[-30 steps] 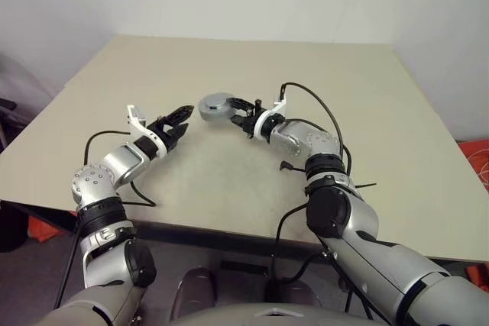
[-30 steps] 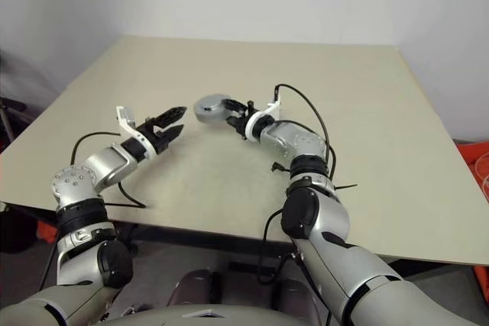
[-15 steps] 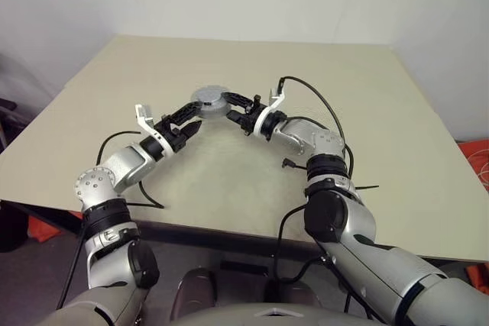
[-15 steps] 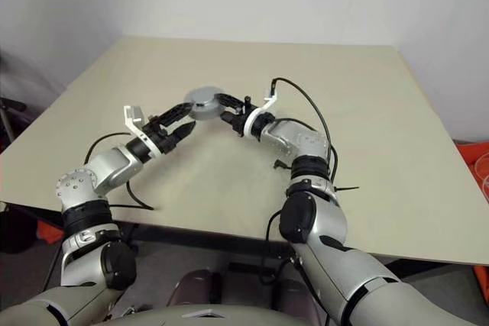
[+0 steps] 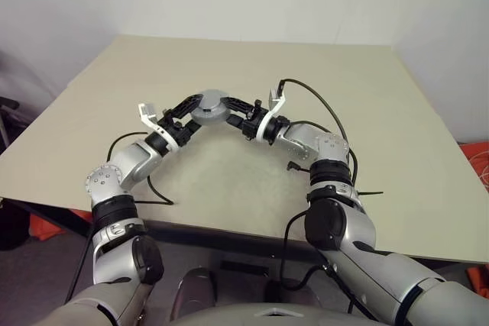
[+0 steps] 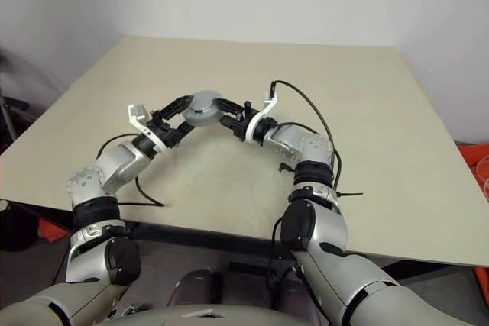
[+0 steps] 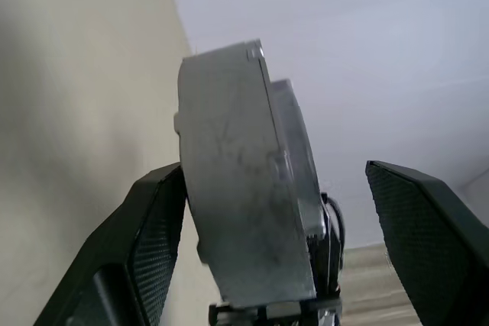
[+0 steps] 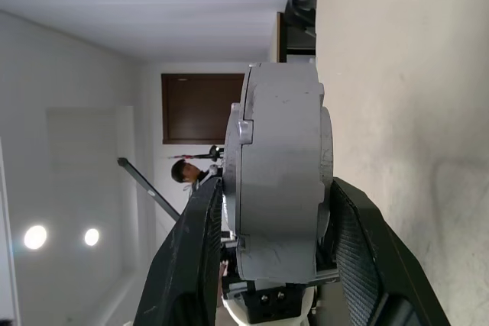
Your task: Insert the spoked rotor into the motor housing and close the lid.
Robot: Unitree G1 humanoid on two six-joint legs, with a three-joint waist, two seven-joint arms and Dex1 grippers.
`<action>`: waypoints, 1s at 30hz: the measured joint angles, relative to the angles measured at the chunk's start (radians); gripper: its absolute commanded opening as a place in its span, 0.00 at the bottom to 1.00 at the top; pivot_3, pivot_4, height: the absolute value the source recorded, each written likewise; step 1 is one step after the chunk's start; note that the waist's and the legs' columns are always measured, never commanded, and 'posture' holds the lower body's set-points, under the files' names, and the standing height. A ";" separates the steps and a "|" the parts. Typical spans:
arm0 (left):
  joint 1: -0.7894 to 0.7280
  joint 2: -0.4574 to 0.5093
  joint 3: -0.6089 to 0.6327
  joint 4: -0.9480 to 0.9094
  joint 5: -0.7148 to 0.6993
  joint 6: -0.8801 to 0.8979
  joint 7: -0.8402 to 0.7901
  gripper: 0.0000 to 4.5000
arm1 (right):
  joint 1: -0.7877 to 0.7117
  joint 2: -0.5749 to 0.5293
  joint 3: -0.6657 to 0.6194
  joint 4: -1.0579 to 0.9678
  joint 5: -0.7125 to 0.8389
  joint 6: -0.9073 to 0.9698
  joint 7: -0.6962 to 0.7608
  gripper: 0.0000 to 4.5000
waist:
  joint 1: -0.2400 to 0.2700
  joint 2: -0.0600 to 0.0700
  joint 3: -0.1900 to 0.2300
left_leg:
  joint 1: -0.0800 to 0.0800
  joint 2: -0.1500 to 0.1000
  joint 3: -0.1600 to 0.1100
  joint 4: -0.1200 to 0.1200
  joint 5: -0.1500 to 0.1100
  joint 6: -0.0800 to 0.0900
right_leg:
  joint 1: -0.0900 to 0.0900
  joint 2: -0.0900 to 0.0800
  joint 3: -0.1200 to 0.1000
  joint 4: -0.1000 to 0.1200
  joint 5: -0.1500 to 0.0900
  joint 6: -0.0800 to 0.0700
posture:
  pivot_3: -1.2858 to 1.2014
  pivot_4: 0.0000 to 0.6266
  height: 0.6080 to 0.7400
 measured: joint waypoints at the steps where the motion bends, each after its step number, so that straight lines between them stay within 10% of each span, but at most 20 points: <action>1: -0.003 -0.003 -0.004 0.002 0.000 -0.003 0.000 0.87 | 0.001 0.000 0.002 -0.002 0.002 0.001 0.000 0.44 | 0.000 0.000 0.000 | 0.000 0.000 0.000 0.000 0.000 0.000 | 0.000 0.000 0.000 0.000 0.000 0.000 | 0.52 0.00 1.00; 5: -0.006 -0.009 -0.028 0.002 -0.003 -0.012 0.000 0.87 | 0.002 0.000 0.009 -0.007 0.003 0.001 0.001 0.44 | 0.000 0.000 0.000 | 0.000 0.000 0.000 0.000 0.000 0.000 | 0.000 0.000 0.000 0.000 0.000 0.000 | 0.52 0.00 1.00; 12: -0.005 -0.010 -0.036 0.004 -0.016 -0.021 -0.001 0.49 | 0.003 0.001 0.025 -0.020 0.015 -0.010 0.022 0.44 | 0.001 0.000 0.000 | 0.000 0.000 0.000 0.000 0.000 0.000 | 0.000 0.000 0.000 0.000 0.000 0.000 | 0.52 0.00 1.00; 22: -0.001 -0.010 -0.038 0.004 -0.023 -0.028 0.000 0.48 | 0.007 -0.007 0.058 -0.024 0.011 -0.034 0.039 0.44 | 0.002 0.000 0.000 | 0.000 0.000 0.000 0.000 0.000 0.000 | 0.000 0.000 0.000 0.000 0.000 0.000 | 0.52 0.00 1.00; 30: 0.010 -0.005 -0.078 0.004 -0.011 -0.030 0.005 0.48 | 0.036 -0.009 0.170 -0.065 -0.087 -0.139 0.082 0.99 | 0.013 0.000 0.000 | 0.000 0.000 0.000 0.000 0.000 0.000 | 0.000 0.000 0.000 0.000 0.000 0.000 | 0.52 0.00 1.00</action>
